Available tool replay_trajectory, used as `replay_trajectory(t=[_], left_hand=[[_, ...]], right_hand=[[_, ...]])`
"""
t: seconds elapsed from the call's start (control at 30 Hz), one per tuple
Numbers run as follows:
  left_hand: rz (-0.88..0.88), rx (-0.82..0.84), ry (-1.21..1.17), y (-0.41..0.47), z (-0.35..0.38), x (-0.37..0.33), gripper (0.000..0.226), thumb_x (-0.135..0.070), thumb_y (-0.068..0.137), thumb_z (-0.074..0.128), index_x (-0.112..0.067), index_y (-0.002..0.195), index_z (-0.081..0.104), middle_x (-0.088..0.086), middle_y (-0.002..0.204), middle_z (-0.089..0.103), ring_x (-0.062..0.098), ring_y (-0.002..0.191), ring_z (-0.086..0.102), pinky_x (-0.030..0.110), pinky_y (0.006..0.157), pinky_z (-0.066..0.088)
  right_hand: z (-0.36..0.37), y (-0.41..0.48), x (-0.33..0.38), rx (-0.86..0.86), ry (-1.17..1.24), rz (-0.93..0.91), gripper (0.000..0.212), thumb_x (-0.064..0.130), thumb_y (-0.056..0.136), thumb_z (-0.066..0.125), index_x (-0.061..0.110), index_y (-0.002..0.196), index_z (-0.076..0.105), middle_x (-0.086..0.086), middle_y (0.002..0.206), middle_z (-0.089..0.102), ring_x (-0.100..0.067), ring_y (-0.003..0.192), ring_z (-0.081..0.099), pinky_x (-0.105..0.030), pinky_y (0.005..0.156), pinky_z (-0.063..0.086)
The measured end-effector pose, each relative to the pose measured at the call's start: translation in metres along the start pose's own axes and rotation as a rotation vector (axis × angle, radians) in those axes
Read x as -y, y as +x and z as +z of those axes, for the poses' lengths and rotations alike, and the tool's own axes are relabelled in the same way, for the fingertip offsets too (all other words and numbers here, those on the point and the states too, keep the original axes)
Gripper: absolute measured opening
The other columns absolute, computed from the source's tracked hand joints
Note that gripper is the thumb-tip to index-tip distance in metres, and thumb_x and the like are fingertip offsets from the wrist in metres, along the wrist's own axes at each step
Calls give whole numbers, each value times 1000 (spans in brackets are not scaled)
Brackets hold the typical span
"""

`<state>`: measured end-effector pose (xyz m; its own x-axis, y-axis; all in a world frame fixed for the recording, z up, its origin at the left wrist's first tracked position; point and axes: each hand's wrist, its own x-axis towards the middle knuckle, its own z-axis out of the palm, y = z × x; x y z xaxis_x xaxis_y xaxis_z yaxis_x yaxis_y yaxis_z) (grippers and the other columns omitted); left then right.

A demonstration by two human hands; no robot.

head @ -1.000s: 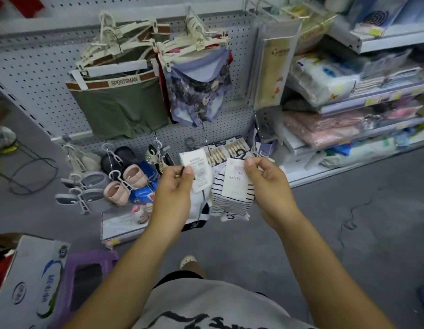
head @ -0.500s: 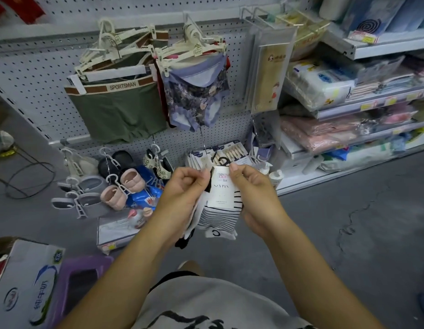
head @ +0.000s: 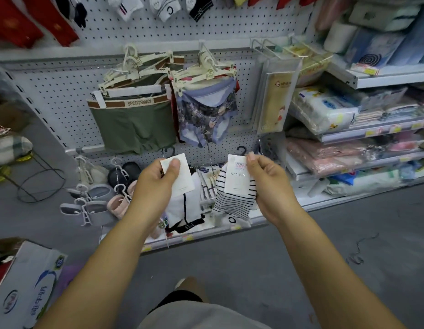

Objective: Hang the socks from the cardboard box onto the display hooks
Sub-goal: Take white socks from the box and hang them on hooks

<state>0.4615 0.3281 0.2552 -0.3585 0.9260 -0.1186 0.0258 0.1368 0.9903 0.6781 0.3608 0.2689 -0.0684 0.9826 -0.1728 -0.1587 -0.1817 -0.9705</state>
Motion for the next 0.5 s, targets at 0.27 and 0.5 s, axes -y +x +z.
replay_trajectory(t=[0.27, 0.5], left_hand=[[133, -61, -73, 25, -31, -65, 24, -37, 102, 57, -20, 96, 71, 19, 108, 73, 21, 90, 62, 37, 81, 45], [250, -209, -116, 77, -63, -123, 17, -38, 98, 62, -26, 98, 74, -7, 94, 80, 17, 94, 74, 36, 88, 57]], right_hand=[[54, 43, 56, 87, -208, -206, 33, 37, 103, 51, 10, 106, 71, -14, 100, 76, -27, 92, 71, -49, 91, 55], [120, 97, 107, 244, -257, -348, 29, 29, 104, 51, 4, 102, 66, -23, 96, 70, -36, 81, 64, -51, 79, 52]])
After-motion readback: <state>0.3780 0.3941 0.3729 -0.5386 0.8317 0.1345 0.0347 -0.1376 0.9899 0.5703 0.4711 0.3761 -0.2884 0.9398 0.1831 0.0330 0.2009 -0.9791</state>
